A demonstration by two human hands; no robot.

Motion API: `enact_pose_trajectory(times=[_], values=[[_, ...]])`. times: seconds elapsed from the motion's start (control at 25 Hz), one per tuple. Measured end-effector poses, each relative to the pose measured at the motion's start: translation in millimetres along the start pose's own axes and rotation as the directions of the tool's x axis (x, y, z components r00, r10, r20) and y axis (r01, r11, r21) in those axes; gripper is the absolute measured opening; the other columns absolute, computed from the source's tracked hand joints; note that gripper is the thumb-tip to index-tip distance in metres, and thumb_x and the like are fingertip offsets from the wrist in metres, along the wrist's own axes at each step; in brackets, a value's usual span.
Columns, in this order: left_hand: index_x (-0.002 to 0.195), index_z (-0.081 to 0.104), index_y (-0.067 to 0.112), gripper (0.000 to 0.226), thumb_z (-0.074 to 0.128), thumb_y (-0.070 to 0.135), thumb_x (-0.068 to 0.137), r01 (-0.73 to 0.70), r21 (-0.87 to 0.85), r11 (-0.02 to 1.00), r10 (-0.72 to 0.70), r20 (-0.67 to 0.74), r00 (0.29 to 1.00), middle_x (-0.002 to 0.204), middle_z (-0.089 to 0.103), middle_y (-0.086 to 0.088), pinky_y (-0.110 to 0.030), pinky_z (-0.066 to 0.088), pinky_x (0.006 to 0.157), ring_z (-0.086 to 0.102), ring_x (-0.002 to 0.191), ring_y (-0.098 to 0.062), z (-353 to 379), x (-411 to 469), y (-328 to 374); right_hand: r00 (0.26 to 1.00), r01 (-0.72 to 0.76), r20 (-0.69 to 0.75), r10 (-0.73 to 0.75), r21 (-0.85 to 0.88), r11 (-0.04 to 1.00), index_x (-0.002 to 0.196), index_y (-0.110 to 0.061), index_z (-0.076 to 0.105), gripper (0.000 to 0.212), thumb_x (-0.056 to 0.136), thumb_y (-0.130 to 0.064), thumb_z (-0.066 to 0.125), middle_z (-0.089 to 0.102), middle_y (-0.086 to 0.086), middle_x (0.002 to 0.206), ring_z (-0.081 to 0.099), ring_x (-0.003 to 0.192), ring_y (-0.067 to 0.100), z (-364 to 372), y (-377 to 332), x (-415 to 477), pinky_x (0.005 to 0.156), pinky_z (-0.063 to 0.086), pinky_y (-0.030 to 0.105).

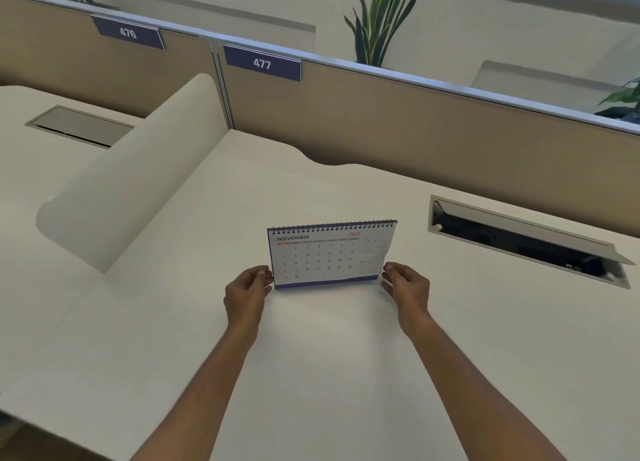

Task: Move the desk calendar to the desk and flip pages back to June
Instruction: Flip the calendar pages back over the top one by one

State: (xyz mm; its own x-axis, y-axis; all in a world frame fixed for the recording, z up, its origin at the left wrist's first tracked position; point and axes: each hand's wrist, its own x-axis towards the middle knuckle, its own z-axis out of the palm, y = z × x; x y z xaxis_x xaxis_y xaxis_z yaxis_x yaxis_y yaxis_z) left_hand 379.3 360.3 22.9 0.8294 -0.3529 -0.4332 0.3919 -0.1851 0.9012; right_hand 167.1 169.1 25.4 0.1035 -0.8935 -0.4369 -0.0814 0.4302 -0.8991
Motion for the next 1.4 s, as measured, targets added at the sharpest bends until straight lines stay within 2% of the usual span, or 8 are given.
enact_pose_trajectory(times=[0.16,0.36,0.68,0.76,0.88,1.0,1.2,1.4], values=[[0.090,0.080,0.030,0.020,0.069,0.014,0.091,-0.088,0.124,0.988,0.092,-0.026,0.995,0.093,0.082,0.006,-0.040,0.059,0.096,0.077,0.094,-0.020,-2,-13,-9,0.995,0.091,0.036,-0.089,-0.077,0.993,0.092,-0.015,0.078,0.012,0.091,-0.006,0.071,0.079,0.007,0.100,0.074,0.098,0.030,-1,7,-5,0.092,0.061,0.040],[0.085,0.077,0.037,0.019,0.077,0.018,0.087,-0.151,0.213,0.965,0.161,-0.031,0.986,0.083,0.078,0.026,-0.024,0.054,0.080,0.070,0.077,0.014,-3,-23,-13,0.991,0.126,-0.024,-0.130,-0.116,0.985,0.094,-0.012,0.080,0.009,0.086,-0.009,0.078,0.079,0.004,0.096,0.074,0.084,0.020,-5,15,-8,0.091,0.062,0.042],[0.084,0.080,0.029,0.013,0.091,0.029,0.077,-0.161,0.138,0.977,0.167,-0.030,0.986,0.077,0.080,0.014,-0.017,0.053,0.065,0.074,0.075,-0.009,-7,-33,-20,0.989,0.144,-0.027,-0.145,-0.031,0.989,0.091,-0.009,0.079,0.009,0.083,-0.009,0.083,0.078,0.012,0.094,0.071,0.084,0.024,-13,18,-21,0.089,0.062,0.041],[0.083,0.080,0.029,0.014,0.092,0.032,0.076,-0.166,0.139,0.976,0.174,-0.052,0.983,0.076,0.079,0.015,-0.010,0.050,0.060,0.073,0.073,-0.007,-7,-36,-21,0.990,0.142,-0.023,-0.142,-0.004,0.990,0.091,-0.007,0.078,0.010,0.082,-0.008,0.083,0.078,0.016,0.093,0.070,0.083,0.024,-14,17,-24,0.089,0.061,0.041],[0.083,0.079,0.029,0.017,0.093,0.035,0.075,-0.170,0.161,0.972,0.181,-0.059,0.982,0.075,0.078,0.018,-0.015,0.050,0.064,0.071,0.069,0.001,-6,-41,-22,0.990,0.141,-0.017,-0.140,0.016,0.990,0.094,-0.002,0.077,0.016,0.081,-0.007,0.084,0.077,0.020,0.092,0.071,0.082,0.026,-16,15,-28,0.087,0.061,0.040],[0.084,0.078,0.028,0.020,0.094,0.034,0.074,-0.164,0.159,0.974,0.177,-0.074,0.981,0.071,0.077,0.018,-0.016,0.049,0.064,0.067,0.062,0.006,-7,-45,-20,0.990,0.138,-0.004,-0.138,0.023,0.990,0.093,-0.004,0.077,0.016,0.080,-0.007,0.085,0.078,0.015,0.086,0.074,0.080,0.025,-19,13,-33,0.082,0.062,0.036],[0.077,0.078,0.028,0.016,0.094,0.029,0.073,-0.170,0.156,0.973,0.182,-0.064,0.981,0.066,0.077,0.020,-0.007,0.045,0.047,0.065,0.054,0.006,-8,-49,-17,0.989,0.150,-0.013,-0.150,-0.008,0.989,0.097,-0.006,0.077,0.018,0.080,-0.007,0.085,0.079,0.012,0.085,0.078,0.079,0.025,-21,10,-38,0.079,0.063,0.034],[0.077,0.080,0.028,0.014,0.093,0.025,0.075,-0.192,0.145,0.971,0.200,-0.042,0.979,0.067,0.077,0.021,-0.006,0.045,0.049,0.068,0.058,0.009,-9,-51,-16,0.987,0.159,-0.013,-0.160,-0.026,0.987,0.084,-0.018,0.078,0.011,0.082,-0.009,0.084,0.080,0.002,0.083,0.078,0.080,0.022,-22,7,-41,0.071,0.063,0.033]])
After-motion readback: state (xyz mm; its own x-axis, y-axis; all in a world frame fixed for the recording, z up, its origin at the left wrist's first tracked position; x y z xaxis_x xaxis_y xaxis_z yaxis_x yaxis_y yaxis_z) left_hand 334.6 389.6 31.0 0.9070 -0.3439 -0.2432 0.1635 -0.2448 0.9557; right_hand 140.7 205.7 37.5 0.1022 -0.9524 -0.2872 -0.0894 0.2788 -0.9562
